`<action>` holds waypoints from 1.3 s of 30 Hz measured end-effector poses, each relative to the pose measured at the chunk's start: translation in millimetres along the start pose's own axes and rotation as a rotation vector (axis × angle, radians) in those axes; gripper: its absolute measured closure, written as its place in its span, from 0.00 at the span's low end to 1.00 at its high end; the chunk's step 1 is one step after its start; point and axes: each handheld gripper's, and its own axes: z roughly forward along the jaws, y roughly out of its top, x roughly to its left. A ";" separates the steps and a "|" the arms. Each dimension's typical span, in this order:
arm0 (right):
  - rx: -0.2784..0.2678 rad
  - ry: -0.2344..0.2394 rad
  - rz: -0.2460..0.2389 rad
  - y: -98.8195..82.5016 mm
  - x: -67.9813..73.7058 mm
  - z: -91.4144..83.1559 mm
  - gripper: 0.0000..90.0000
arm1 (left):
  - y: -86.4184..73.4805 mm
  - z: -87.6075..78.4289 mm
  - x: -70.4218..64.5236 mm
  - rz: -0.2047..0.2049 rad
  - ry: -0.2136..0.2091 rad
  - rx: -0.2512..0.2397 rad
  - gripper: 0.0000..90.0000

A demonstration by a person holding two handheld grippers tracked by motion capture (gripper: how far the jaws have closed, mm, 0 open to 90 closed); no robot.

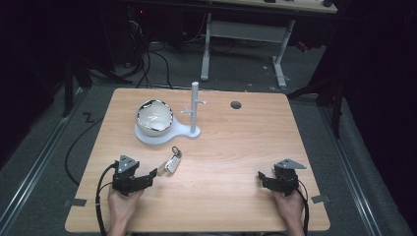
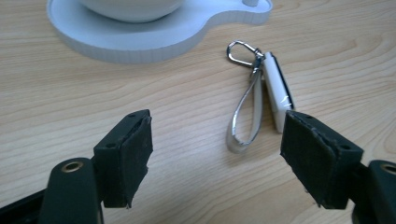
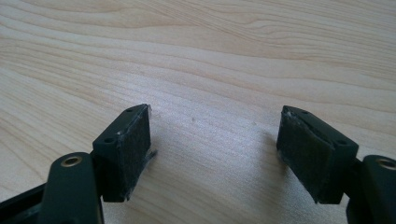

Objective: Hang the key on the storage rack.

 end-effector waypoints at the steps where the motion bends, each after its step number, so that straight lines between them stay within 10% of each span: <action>1: 0.000 0.000 -0.001 0.0 0.0 0.0 0.29 | 0.0 0.0 0.0 0.000 0.000 0.000 0.28; 18: 0.000 0.000 0.000 0.0 -0.1 0.0 0.29 | 18.2 33.2 -28.5 0.045 -0.063 0.051 0.30; 39: 0.000 0.001 0.001 0.0 -0.1 0.0 0.29 | 22.2 73.0 -39.4 0.063 -0.031 0.128 0.52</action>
